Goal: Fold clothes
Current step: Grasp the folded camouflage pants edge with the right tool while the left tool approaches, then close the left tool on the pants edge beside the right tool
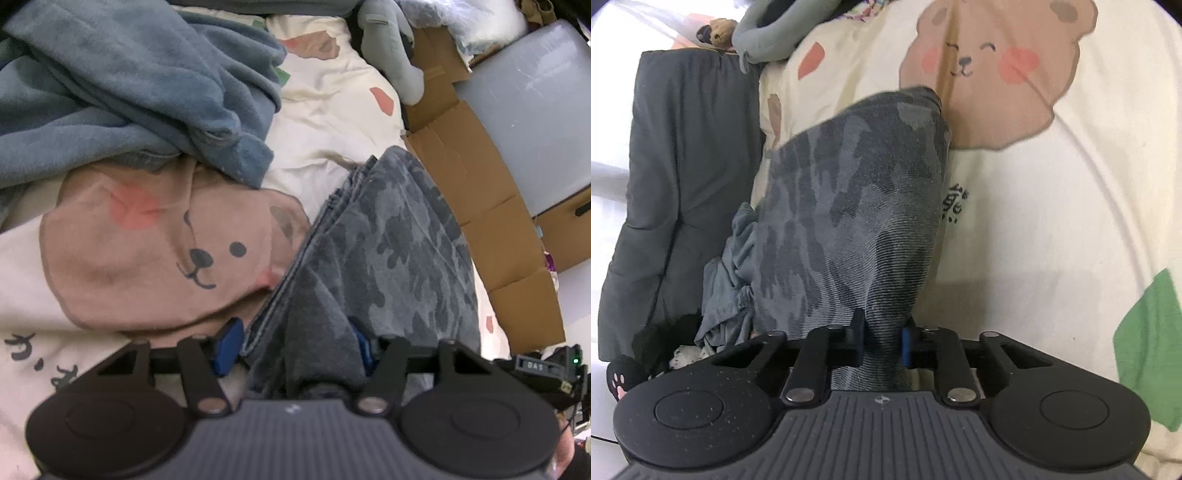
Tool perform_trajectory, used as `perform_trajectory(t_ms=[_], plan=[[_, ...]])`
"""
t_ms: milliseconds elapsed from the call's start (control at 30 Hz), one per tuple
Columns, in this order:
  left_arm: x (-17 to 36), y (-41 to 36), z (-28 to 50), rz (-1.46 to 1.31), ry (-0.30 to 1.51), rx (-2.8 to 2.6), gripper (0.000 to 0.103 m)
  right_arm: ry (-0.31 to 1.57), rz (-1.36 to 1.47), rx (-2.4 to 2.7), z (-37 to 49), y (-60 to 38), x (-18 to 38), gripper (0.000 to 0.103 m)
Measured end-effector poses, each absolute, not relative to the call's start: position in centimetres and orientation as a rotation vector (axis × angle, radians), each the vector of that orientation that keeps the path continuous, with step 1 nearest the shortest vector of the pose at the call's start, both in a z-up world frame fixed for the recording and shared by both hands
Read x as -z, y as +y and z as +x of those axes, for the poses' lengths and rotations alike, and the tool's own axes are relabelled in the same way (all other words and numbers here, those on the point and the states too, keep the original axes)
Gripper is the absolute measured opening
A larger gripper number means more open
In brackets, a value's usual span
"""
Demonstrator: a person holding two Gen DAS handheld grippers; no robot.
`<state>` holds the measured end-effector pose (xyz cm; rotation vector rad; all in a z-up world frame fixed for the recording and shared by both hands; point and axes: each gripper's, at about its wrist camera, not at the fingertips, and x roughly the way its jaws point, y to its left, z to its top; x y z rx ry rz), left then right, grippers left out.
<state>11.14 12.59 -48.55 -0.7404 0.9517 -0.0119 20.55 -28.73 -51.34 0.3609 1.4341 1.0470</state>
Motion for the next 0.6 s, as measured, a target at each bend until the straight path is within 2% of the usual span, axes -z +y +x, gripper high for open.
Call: perform_trajectory(t_ms=[333, 600], plan=[[47.8, 10.8, 11.1, -0.735, 0.962, 0.024, 0.053, 1.397, 0.389, -1.052, 21.4, -30.0, 48.6, 0.012], [47.9, 8.4, 11.2, -0.745, 0.981, 0.060, 0.051, 1.394, 0.395, -1.014, 22.1, -32.5, 47.7, 0.012]])
